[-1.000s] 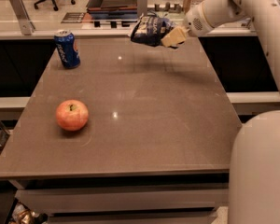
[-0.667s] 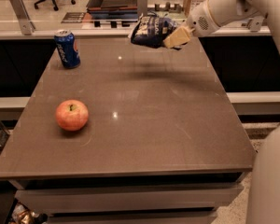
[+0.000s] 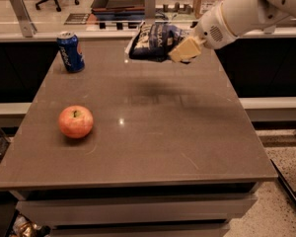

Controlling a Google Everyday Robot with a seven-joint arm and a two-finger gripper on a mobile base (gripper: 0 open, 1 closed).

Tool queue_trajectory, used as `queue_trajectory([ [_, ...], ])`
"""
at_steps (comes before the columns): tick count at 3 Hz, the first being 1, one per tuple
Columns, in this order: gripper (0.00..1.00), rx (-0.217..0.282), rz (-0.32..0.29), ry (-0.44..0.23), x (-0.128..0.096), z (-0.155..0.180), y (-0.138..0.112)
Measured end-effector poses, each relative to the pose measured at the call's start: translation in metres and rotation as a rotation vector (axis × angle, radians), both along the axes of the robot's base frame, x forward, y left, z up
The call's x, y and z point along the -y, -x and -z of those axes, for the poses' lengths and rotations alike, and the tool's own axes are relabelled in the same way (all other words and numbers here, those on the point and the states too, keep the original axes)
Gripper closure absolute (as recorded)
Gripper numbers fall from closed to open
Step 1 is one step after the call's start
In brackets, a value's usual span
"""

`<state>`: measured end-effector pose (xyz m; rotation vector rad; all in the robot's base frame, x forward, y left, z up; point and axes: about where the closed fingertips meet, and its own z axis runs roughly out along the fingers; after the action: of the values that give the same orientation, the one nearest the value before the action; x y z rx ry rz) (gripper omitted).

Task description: Move blue chip bag near apple

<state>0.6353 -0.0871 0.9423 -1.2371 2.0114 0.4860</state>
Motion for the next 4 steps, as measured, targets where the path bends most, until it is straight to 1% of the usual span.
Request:
queue_trajectory([
  [1,1.00,0.021,-0.003,0.017,-0.019,0.001,0.046],
  [2,1.00,0.024,0.013,0.031,-0.038,0.012,0.093],
  [3,1.00,-0.005,0.045,0.051,-0.056,0.039,0.140],
  [4,0.83,-0.049,0.036,0.082,-0.057,0.067,0.155],
])
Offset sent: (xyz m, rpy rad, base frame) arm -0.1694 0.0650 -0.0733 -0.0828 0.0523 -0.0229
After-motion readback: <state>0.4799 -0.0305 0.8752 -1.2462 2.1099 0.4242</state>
